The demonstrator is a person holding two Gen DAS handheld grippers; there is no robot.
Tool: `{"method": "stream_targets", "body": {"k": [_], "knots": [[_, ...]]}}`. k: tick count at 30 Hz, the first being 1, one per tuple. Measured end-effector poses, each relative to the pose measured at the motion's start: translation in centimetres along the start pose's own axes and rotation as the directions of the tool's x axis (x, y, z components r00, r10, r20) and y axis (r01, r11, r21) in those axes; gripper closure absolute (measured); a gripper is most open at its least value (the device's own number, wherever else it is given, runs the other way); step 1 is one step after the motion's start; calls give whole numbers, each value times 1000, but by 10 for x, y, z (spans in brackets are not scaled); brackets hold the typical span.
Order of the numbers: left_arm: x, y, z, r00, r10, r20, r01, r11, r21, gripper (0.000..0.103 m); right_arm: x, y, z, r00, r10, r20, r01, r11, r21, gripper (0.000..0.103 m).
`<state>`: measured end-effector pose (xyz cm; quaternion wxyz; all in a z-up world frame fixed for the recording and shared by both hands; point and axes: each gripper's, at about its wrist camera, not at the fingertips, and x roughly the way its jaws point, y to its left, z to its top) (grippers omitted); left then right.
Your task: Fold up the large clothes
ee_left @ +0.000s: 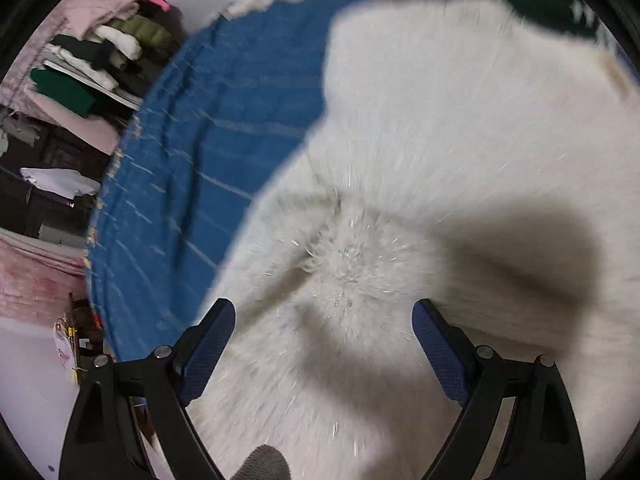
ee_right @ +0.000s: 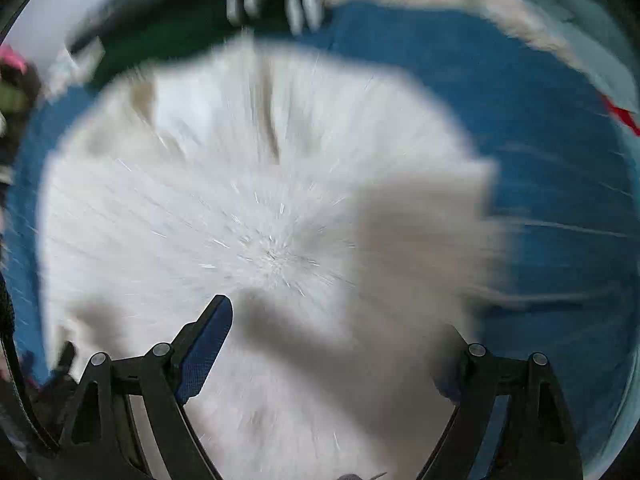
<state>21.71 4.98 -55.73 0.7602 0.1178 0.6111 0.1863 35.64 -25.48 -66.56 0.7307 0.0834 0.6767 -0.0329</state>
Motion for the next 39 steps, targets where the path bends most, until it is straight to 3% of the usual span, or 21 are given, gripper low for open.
{"method": "stream_targets", "body": {"k": [1, 2, 4, 7, 11, 14, 16, 21, 26, 28, 30, 31, 32, 34, 36, 39], "knots": [[15, 0, -2, 999, -40, -26, 40, 999, -3, 9, 18, 4, 2, 999, -28, -15, 28, 1000, -7, 11], [20, 2, -1, 998, -55, -20, 55, 998, -15, 0, 26, 8, 6, 999, -42, 11, 42, 999, -11, 3], [23, 8, -1, 995, -95, 17, 95, 995, -38, 0, 31, 14, 11, 997, -65, 51, 66, 998, -23, 0], [26, 15, -2, 985, -168, 47, 170, 984, -58, 0, 34, 15, 17, 995, -87, 39, 86, 996, 15, 0], [30, 19, -1, 971, -237, 38, 239, 968, -72, 0, 36, 16, 26, 994, -105, 24, 102, 991, 83, 0], [25, 20, 5, 969, -245, -26, 243, 968, -52, 0, 33, 15, 32, 996, -88, 12, 87, 994, 73, 0], [12, 26, 6, 972, -228, -60, 224, 973, -57, 0, 17, 5, 32, 999, -32, -3, 32, 996, 86, 1], [-28, 47, 0, 983, -184, -10, 183, 979, -90, 0, -51, -43, 19, 997, 1, 76, -15, 983, 185, 4], [-35, 55, -1, 985, -171, -7, 169, 978, -120, 0, -45, -80, 10, 994, 94, 48, -105, 946, 307, 5], [-34, 45, -5, 988, -153, -20, 150, 983, -104, 0, -24, -82, 12, 988, 154, 21, -152, 928, 341, 16], [-23, 52, 3, 988, -155, -26, 152, 983, -101, 0, -4, -74, 11, 972, 231, -31, -205, 912, 355, 59], [-24, 50, 4, 988, -150, -23, 147, 984, -99, 0, 1, -69, 8, 964, 262, -50, -229, 908, 350, 73], [-25, 52, 6, 989, -145, -17, 143, 985, -99, 0, 1, -62, 10, 961, 272, -52, -241, 915, 323, 95], [-35, 53, 3, 991, -133, 7, 133, 986, -99, 0, -16, -58, 12, 983, 184, -1, -176, 943, 282, 95], [-45, 54, -2, 994, -109, 25, 111, 988, -103, 0, -32, -68, 19, 989, 136, 62, -148, 948, 281, 96], [-57, 48, -10, 998, -60, 33, 63, 994, -93, 0, -14, -74, 29, 989, 147, -24, -137, 960, 243, 93]]}}
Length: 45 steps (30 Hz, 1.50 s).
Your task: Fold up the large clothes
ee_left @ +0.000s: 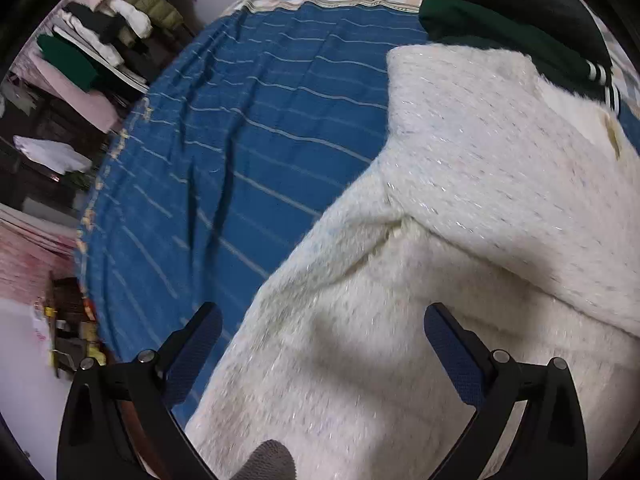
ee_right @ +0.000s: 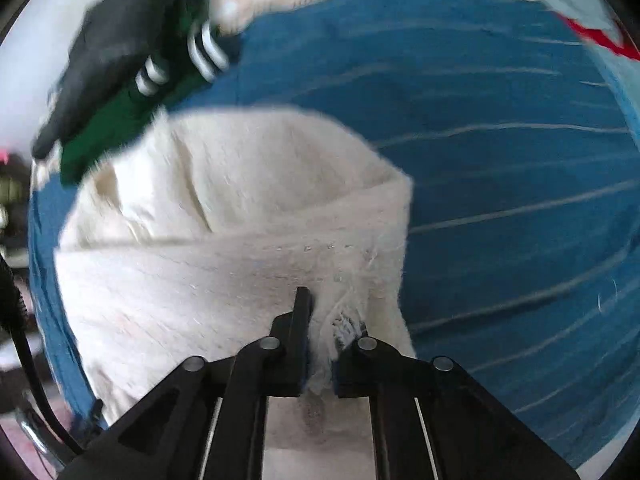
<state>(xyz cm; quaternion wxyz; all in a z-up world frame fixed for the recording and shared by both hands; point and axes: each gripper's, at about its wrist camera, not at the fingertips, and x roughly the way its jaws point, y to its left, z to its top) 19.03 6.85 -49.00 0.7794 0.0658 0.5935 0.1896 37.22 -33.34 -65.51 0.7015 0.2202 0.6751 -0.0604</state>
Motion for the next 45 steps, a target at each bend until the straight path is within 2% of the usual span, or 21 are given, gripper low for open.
{"method": "stream_targets", "body": {"k": [1, 2, 3, 4, 5, 6, 7, 8, 10, 13, 16, 20, 25, 27, 30, 32, 36, 39, 42, 43, 45], "knots": [[-7, -4, -5, 999, 30, 11, -30, 1000, 8, 0, 5, 1, 2, 999, 11, -37, -12, 1000, -25, 89], [-16, -9, -10, 997, 66, 28, -66, 998, 15, 0, 2, 4, 2, 999, 6, -44, -9, 998, -69, 81], [-22, -11, -12, 995, 88, 39, -89, 996, 19, 0, -3, 6, 2, 999, -1, -39, -3, 995, -104, 63], [-32, -18, -18, 990, 128, 57, -129, 991, 26, 0, -11, 7, -1, 1000, 6, -26, -10, 988, -152, 52], [-44, -27, -25, 979, 186, 80, -189, 981, 38, 0, -20, 5, -3, 999, 27, -23, -31, 983, -181, 34], [-53, -34, -29, 970, 226, 95, -231, 972, 49, 0, -26, 2, -5, 998, 48, -27, -52, 979, -196, 30], [-69, -50, -41, 952, 282, 121, -291, 954, 68, 0, -33, -4, -8, 996, 80, -39, -86, 973, -213, 30], [-76, -56, -48, 943, 307, 133, -318, 945, 78, 0, -39, -12, -11, 993, 100, -55, -110, 968, -224, 30], [-100, -87, -72, 907, 394, 149, -413, 902, 125, 0, -49, -33, -17, 987, 134, -91, -152, 962, -229, 30], [-122, -132, -110, 888, 442, 126, -458, 869, 186, 0, -61, -72, -27, 982, 136, -133, -164, 960, -228, 30], [-137, -176, -149, 897, 439, 61, -440, 866, 237, 0, -70, -123, -38, 979, 121, -167, -157, 962, -224, 30], [-151, -227, -189, 924, 382, -8, -366, 891, 268, 0, -73, -181, -50, 977, 74, -198, -120, 965, -233, 30], [-166, -286, -226, 953, 293, -80, -262, 927, 268, 0, -63, -231, -50, 969, 32, -244, -83, 976, -201, 30], [-163, -306, -233, 954, 288, -83, -254, 924, 285, 0, -64, -245, -46, 969, 24, -248, -72, 980, -186, 30], [-138, -330, -242, 941, 321, -105, -275, 908, 317, 0, -64, -261, -38, 967, 19, -253, -62, 984, -165, 30], [-117, -333, -242, 930, 345, -127, -293, 904, 311, 0, -62, -269, -30, 966, 22, -257, -62, 987, -151, 30], [-103, -319, -222, 924, 363, -118, -329, 915, 235, 0, -55, -265, -17, 960, 67, -270, -109, 983, -145, 30], [-102, -310, -210, 912, 402, -86, -381, 905, 187, 0, -44, -252, -8, 949, 111, -294, -164, 973, -165, 30], [-97, -288, -197, 908, 407, -98, -394, 910, 129, 1, -27, -227, -2, 925, 183, -332, -253, 951, -181, 30], [-98, -283, -194, 909, 406, -95, -395, 911, 118, 6, -20, -215, 1, 905, 235, -354, -312, 933, -181, 30], [-106, -273, -189, 922, 379, -83, -373, 925, 79, 34, -11, -193, 4, 863, 332, -381, -418, 893, -168, 30]]}}
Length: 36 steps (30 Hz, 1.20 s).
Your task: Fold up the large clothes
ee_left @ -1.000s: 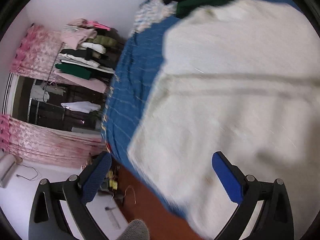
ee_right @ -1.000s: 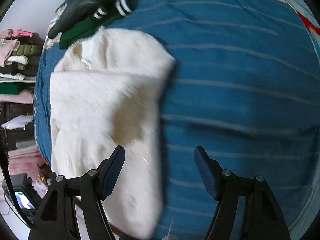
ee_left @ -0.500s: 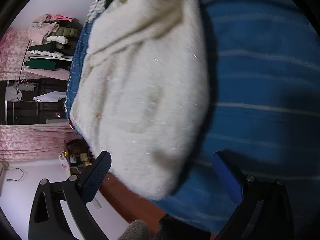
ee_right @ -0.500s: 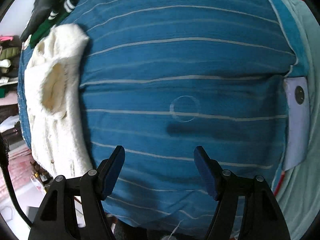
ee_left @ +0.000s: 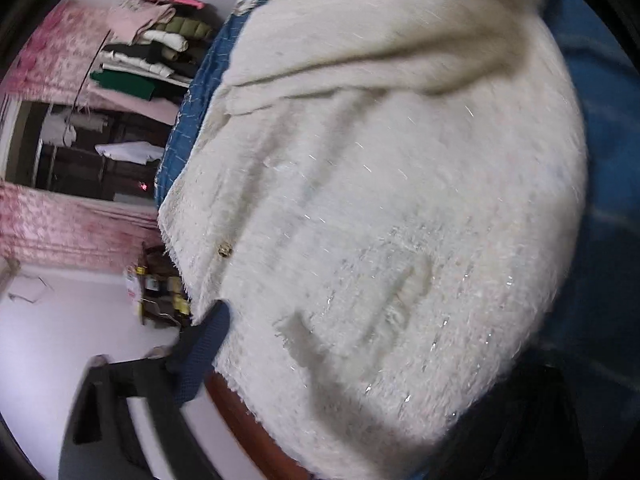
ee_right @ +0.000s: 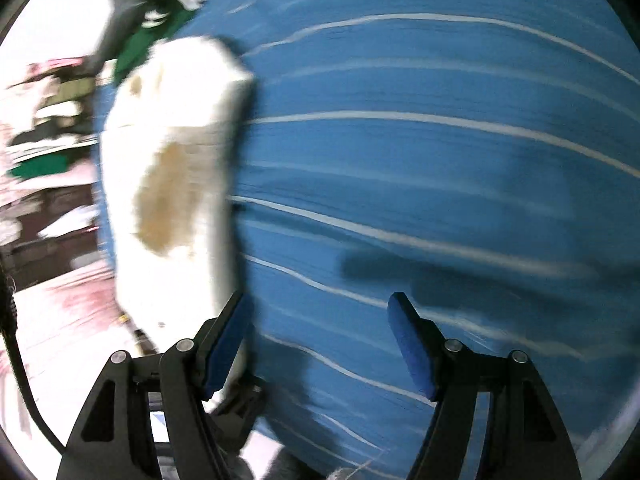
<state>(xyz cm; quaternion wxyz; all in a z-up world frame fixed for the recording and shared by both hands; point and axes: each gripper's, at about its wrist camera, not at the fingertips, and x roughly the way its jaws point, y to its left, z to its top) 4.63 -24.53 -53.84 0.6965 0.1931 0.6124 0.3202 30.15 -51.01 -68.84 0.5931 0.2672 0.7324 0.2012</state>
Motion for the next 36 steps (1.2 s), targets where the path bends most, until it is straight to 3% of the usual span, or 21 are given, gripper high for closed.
{"method": "stream_targets", "body": {"k": [1, 2, 6, 8, 10, 13, 14, 15, 18, 22, 27, 29, 35, 36], "knots": [[-2, 8, 2, 999, -30, 9, 31, 999, -14, 57, 6, 8, 6, 998, 68, 3, -68, 998, -8, 30], [-6, 12, 3, 999, -53, 14, 53, 998, -23, 67, 11, 16, 12, 991, 136, 11, -136, 991, -15, 30], [-14, 31, 13, 994, -105, 35, 106, 994, -32, 76, 30, 45, 35, 939, 341, 50, -339, 940, -34, 22], [-14, 41, 20, 991, -129, 35, 131, 991, -42, 76, 44, 56, 45, 921, 386, 52, -384, 923, -29, 21], [-13, 49, 25, 987, -160, 34, 161, 986, -51, 77, 65, 63, 57, 917, 397, 36, -397, 918, 1, 20], [-13, 61, 34, 977, -209, 33, 211, 975, -67, 77, 100, 64, 71, 942, 335, -11, -333, 938, 92, 20], [-11, 66, 37, 973, -229, 28, 231, 970, -73, 77, 108, 64, 74, 943, 333, -25, -327, 936, 127, 29], [-11, 70, 38, 969, -245, 26, 246, 966, -80, 77, 113, 67, 76, 939, 343, -19, -336, 930, 148, 57], [-6, 92, 47, 947, -321, 18, 321, 941, -104, 77, 109, 87, 75, 957, 291, -1, -287, 946, 153, 79], [1, 145, 59, 900, -435, 28, 435, 891, -132, 77, 77, 139, 69, 971, 233, 42, -237, 965, 115, 81], [30, 218, 79, 840, -542, 23, 539, 829, -148, 75, 50, 247, 72, 986, 152, 61, -154, 988, 22, 82], [48, 247, 87, 827, -562, 30, 558, 811, -175, 74, 49, 291, 78, 993, 104, 52, -104, 995, -12, 82], [140, 312, 118, 796, -606, 17, 587, 763, -270, 73, 123, 423, 113, 994, -112, 7, 112, 990, -81, 82], [166, 325, 124, 782, -623, 4, 594, 743, -309, 73, 139, 437, 117, 990, -141, 5, 141, 986, -86, 81]]}}
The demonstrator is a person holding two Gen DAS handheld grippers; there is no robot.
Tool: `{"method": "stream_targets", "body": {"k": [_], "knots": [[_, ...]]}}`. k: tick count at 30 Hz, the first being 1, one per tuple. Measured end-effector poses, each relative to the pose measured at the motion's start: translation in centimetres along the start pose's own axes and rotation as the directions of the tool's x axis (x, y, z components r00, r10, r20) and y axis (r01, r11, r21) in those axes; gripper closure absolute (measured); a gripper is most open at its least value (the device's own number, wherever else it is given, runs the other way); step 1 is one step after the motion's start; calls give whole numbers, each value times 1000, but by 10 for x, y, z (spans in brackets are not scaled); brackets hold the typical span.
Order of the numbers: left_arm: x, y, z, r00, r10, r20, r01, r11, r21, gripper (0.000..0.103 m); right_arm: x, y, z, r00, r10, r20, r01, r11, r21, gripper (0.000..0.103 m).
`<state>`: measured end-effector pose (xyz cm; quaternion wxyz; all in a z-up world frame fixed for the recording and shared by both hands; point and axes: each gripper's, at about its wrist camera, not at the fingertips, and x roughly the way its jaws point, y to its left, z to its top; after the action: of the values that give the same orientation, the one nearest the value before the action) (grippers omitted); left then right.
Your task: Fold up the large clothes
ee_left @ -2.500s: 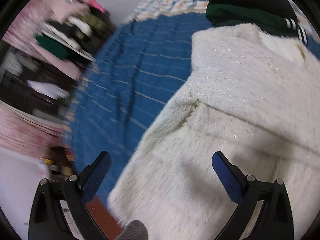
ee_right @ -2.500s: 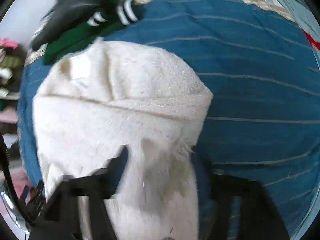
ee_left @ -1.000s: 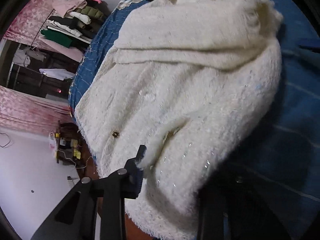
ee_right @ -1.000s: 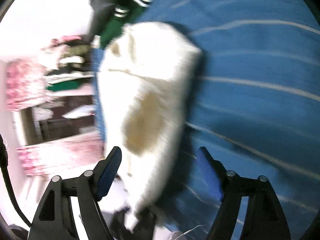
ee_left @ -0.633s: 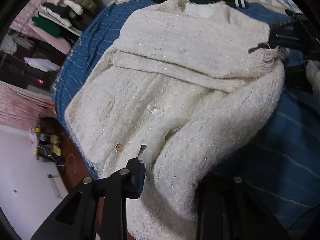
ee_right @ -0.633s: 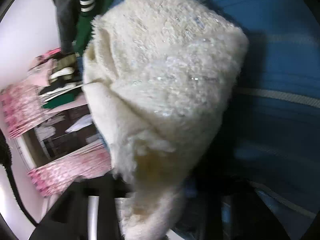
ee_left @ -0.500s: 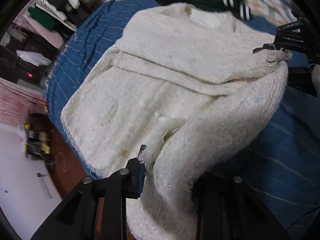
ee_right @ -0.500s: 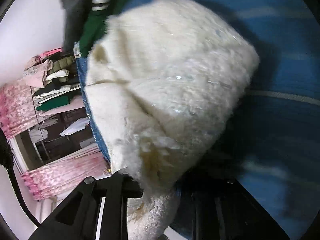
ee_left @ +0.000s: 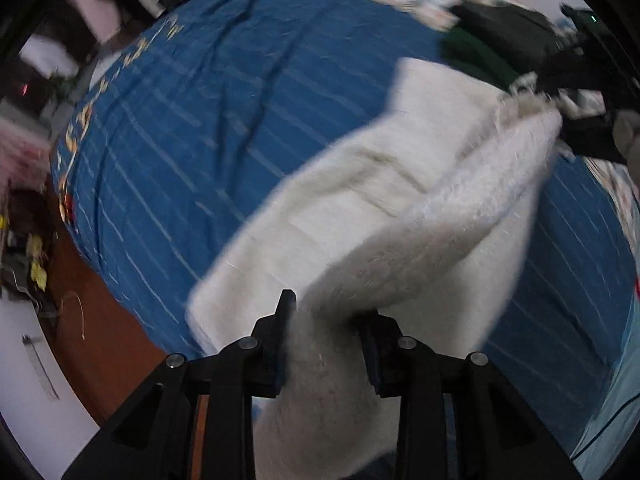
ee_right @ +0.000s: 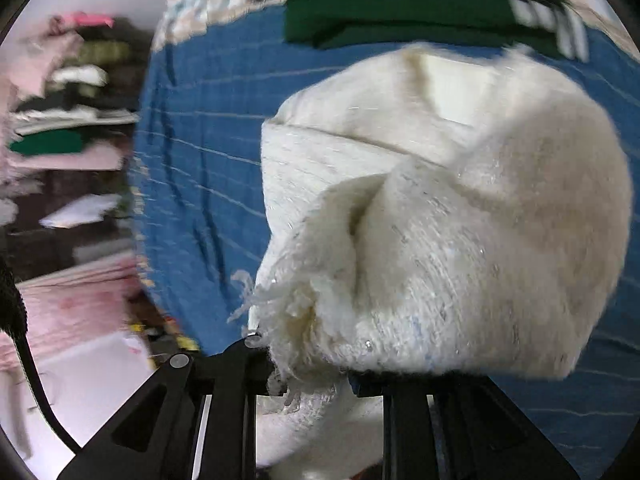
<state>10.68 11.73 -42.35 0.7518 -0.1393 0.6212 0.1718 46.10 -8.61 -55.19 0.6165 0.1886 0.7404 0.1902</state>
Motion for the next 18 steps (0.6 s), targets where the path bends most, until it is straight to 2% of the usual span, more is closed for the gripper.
{"method": "stream_targets", "body": {"k": [2, 4, 6, 8, 9, 10, 11, 13, 15, 18], "knots": [[13, 32, 14, 1000, -15, -10, 14, 998, -58, 73, 34, 29, 13, 997, -72, -31, 71, 997, -33, 81], [25, 68, 26, 1000, -29, -8, 28, 991, -128, 73, 68, 46, 25, 990, -118, -71, 115, 992, -41, 76], [26, 89, 30, 1000, -28, 2, 28, 984, -178, 73, 91, 56, 34, 984, -145, -103, 141, 989, -47, 61], [23, 108, 30, 999, -30, 17, 33, 976, -216, 58, 109, 71, 40, 981, -155, -113, 147, 986, -76, 52], [21, 114, 28, 999, -25, 21, 29, 973, -230, 50, 112, 74, 42, 986, -131, -108, 122, 988, -90, 47], [19, 118, 25, 999, -29, 23, 33, 970, -241, 33, 110, 81, 44, 992, -75, -102, 64, 992, -112, 47], [18, 120, 23, 999, -27, 21, 31, 969, -246, 26, 105, 85, 46, 995, -10, -101, -4, 992, -128, 47], [17, 115, 17, 1000, -27, 15, 30, 971, -239, 26, 78, 84, 45, 987, 141, -83, -151, 978, -141, 46], [20, 111, 19, 999, -39, 6, 39, 974, -225, 26, 36, 66, 40, 986, 169, 8, -166, 977, -137, 46], [25, 92, 24, 1000, -24, 6, 25, 980, -195, 26, -10, 18, 35, 985, 109, 132, -103, 993, -51, 46]]}}
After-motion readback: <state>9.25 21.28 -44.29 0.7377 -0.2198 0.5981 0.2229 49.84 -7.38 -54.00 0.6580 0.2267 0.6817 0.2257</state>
